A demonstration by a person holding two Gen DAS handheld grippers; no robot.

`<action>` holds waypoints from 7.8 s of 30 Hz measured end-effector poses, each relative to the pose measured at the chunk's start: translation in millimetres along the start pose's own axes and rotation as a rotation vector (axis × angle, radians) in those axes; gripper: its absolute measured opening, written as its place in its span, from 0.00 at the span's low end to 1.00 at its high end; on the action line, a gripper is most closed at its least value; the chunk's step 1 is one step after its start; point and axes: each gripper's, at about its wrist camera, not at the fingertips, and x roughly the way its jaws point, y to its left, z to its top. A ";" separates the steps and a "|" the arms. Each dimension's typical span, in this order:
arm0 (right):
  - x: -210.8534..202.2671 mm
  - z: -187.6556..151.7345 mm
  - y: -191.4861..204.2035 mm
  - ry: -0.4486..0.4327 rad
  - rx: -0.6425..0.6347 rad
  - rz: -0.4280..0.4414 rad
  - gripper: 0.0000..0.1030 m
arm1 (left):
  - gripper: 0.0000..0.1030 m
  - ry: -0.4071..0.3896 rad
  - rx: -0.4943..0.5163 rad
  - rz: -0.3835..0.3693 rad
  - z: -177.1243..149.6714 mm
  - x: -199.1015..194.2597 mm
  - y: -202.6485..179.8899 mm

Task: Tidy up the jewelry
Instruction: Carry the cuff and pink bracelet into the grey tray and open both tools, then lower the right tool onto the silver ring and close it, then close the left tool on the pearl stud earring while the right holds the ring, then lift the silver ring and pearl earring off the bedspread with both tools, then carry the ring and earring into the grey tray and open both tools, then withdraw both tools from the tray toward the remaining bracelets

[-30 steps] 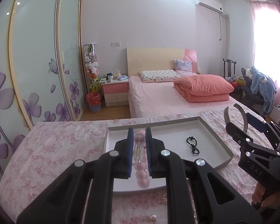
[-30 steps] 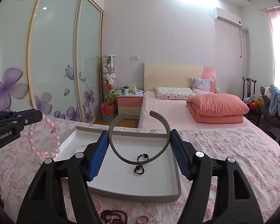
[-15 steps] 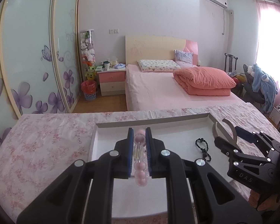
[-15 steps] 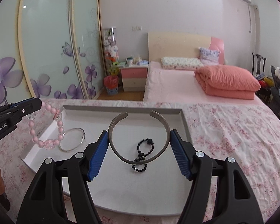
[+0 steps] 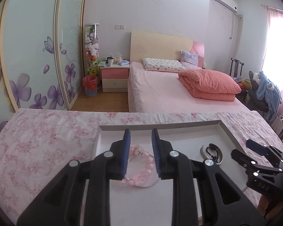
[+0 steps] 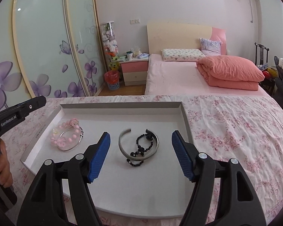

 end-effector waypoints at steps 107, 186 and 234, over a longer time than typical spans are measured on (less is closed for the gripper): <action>-87.3 -76.1 13.7 0.081 -0.054 -0.017 0.22 | 0.13 0.147 0.072 0.092 -115.5 -108.7 8.5; 17.0 7.8 14.6 -0.027 -0.005 0.086 0.23 | 0.14 0.025 0.067 0.018 -33.9 3.7 -20.4; -84.2 -117.8 48.2 0.244 -0.152 0.187 0.24 | 0.32 0.043 0.018 -0.060 -87.8 -108.0 16.8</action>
